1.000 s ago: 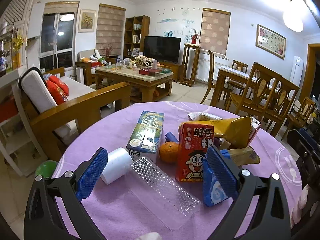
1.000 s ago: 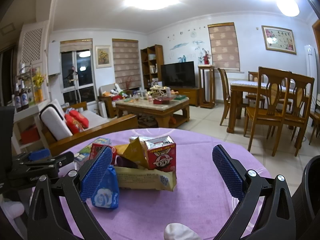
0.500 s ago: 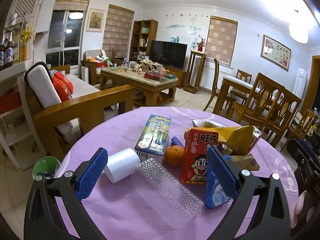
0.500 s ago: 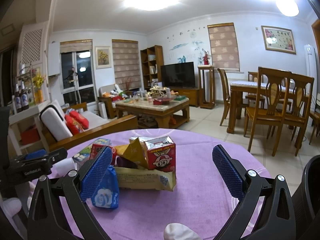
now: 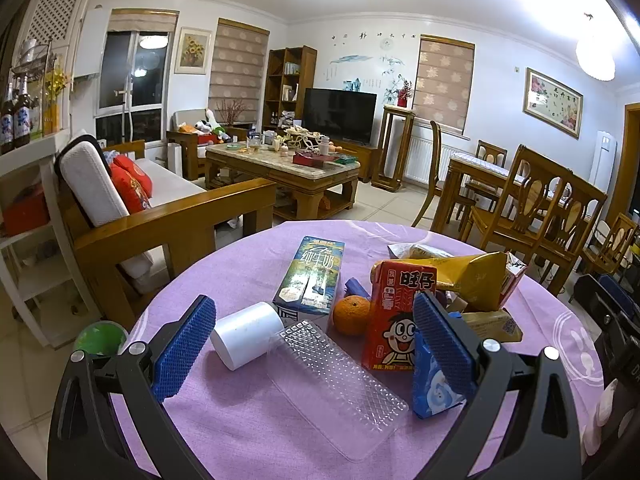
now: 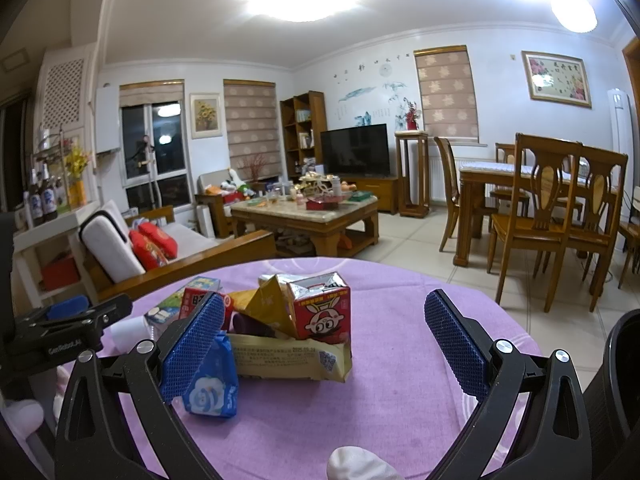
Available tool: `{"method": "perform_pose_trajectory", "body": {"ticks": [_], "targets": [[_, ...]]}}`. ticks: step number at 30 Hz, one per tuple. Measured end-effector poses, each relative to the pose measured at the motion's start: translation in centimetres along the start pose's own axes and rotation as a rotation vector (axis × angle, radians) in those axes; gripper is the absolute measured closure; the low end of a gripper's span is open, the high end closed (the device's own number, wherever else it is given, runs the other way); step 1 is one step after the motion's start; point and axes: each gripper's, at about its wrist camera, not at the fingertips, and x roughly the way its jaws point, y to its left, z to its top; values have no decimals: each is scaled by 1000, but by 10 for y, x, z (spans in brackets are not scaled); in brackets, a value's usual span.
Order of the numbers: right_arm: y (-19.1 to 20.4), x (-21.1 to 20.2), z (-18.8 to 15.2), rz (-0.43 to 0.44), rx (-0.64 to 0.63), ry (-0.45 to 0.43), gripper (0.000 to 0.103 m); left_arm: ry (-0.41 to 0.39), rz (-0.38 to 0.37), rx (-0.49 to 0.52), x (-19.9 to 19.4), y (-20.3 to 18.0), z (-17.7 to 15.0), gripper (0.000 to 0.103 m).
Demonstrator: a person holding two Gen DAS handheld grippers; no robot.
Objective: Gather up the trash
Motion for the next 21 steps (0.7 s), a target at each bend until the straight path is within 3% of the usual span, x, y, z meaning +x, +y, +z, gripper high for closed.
{"method": "perform_pose_trajectory", "body": {"ticks": [21], "targets": [[-1,0,0,0,3,0,4,-9,3,10,0,-1,1,5]]}}
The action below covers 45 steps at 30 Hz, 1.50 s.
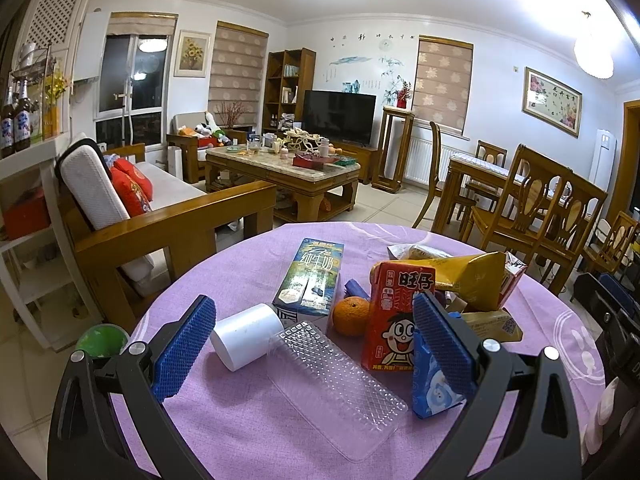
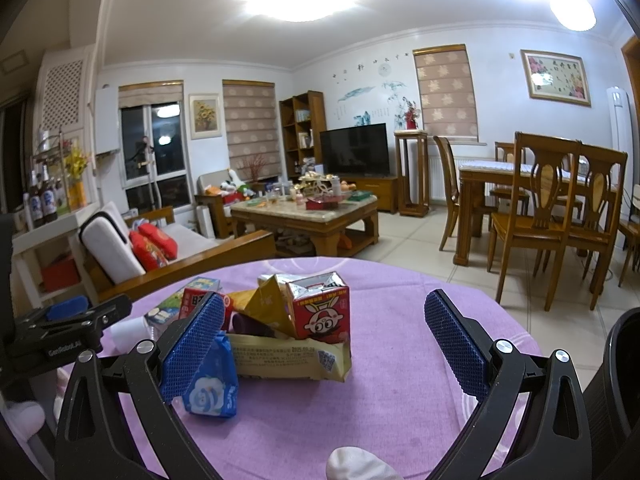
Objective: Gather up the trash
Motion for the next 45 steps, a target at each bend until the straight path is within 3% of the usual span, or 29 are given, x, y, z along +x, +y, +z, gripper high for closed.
{"method": "perform_pose_trajectory", "body": {"ticks": [18,21,23,27,32,34,37,39,42,45], "targets": [[-1,-1,0,0,3,1,4,1,-5,-7,0,1,-1,5],[-4,4,-4,4,10,4,4,20,-35,-48,2,9,-2,5],[-7,13,-11,21,24,17,4,38,-99,-107,4,21,-3,5],[-19,20,-17,151,5,80,4,109,-184,-120,11,37,-4,5],[-12,33,-9,214,-133,175,4,232,-246,-114,27,57,-5,5],[-10,41,-9,265,-132,242,5,253,-247,-103,29,60,-5,5],[0,42,-8,420,-92,333,6,245,-221,-46,28,65,-1,5],[21,41,-13,487,-99,363,10,259,-210,-14,35,70,3,5],[61,46,-22,601,-109,433,25,306,-219,-1,48,77,7,6],[94,52,-27,624,-157,470,36,333,-231,36,57,80,10,7]]}}
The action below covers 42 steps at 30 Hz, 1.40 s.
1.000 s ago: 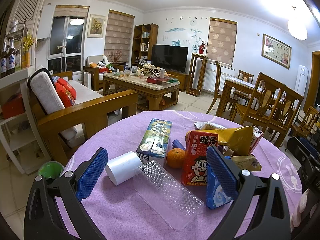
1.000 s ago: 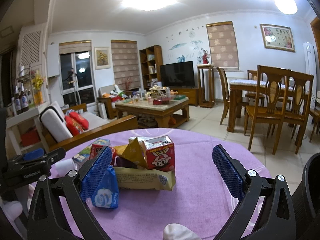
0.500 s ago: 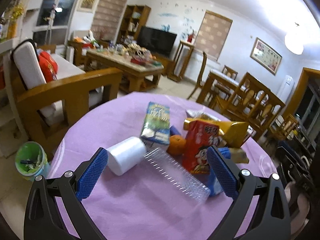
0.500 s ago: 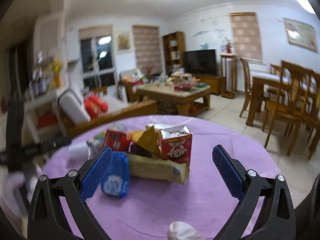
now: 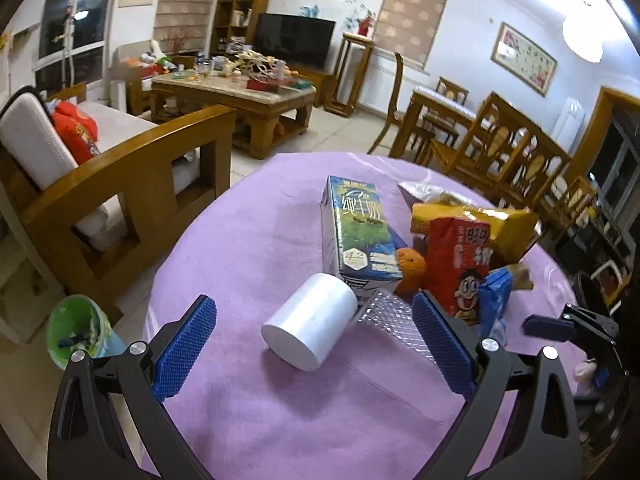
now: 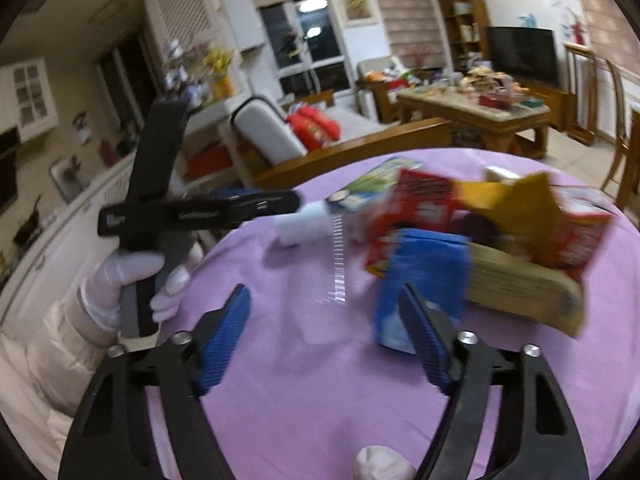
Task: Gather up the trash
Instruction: 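Grasp the white paper roll with the left tool while the right tool grasps the clear plastic tray, then carry the roll and tray over the black bin with both tools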
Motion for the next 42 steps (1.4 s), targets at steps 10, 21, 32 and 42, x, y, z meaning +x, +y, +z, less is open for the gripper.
{"method": "perform_pose_trajectory", "body": {"ticks": [10,21,32,42], "targets": [[35,76,12,-101,-37,160,58,75,-79,-2,14,15,-4,33],[30,64,2,-108,15,167,64,94,-153,-45,14,16,-6,39],[2,6,-20,-114,103,110,65,165,-27,72,29,-6,-11,64],[-7,-49,-46,-72,153,20,65,59,-69,49,-4,-21,-15,64]]}}
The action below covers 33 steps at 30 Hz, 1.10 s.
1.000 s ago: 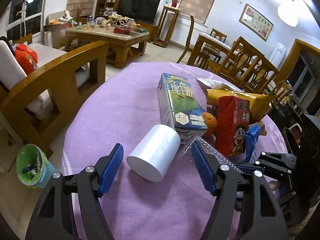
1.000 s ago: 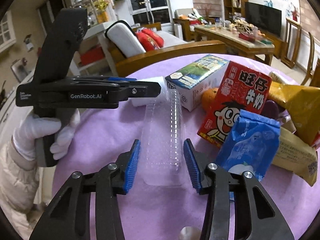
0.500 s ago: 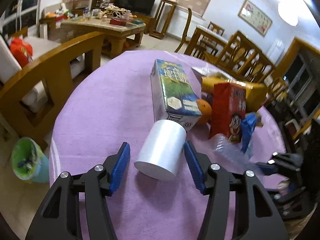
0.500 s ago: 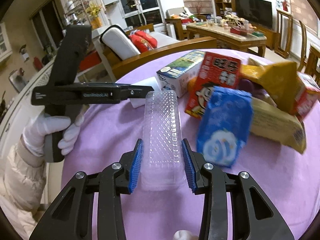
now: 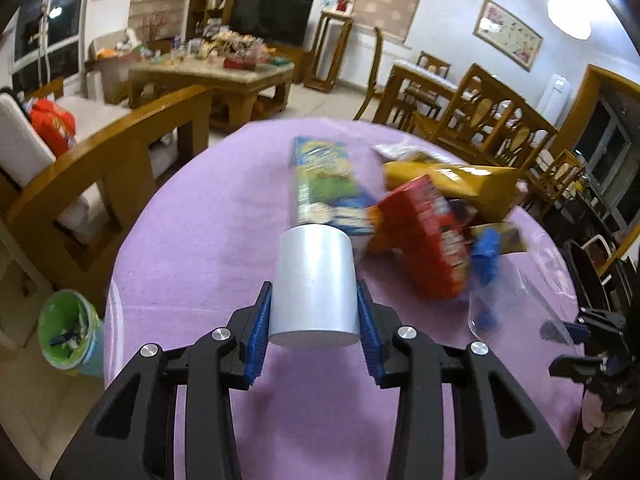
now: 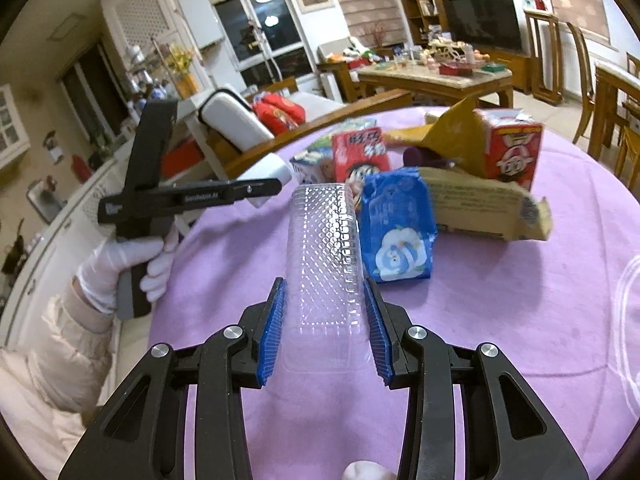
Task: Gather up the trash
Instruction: 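Carry the roll and tray over the black bin with both tools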
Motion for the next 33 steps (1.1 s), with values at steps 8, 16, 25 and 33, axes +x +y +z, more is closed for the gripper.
{"method": "perform_pose_trajectory", "body": {"ticks": [8,16,25,33], "targets": [[-24,-56,-2,15,38,-125,65,-88,-103,90,-26,-71,9,64],[-75,-121,-20,-74,125,-242,65,-98,-226,158,-4,-150,25,64],[-150,-206,-68,-245,257,-366,64,-82,-372,264,31,-252,33,64],[-210,-278,-132,-421,376,-455,64,-32,-504,342,60,-336,24,64]]}}
